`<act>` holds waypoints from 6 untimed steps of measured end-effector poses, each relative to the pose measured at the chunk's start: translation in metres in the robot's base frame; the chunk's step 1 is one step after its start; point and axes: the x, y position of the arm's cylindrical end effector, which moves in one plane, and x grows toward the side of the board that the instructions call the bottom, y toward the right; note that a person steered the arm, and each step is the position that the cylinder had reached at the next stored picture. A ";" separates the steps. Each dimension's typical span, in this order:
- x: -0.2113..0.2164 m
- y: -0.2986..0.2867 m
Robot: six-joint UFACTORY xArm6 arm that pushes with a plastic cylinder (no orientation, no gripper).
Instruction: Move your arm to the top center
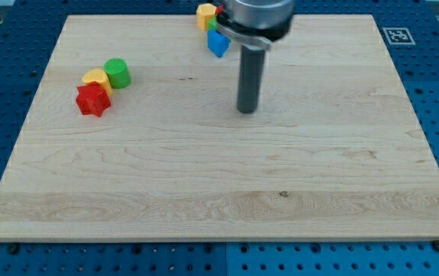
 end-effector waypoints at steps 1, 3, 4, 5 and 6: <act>-0.039 -0.041; -0.117 -0.133; -0.177 -0.155; -0.220 -0.160; -0.219 -0.159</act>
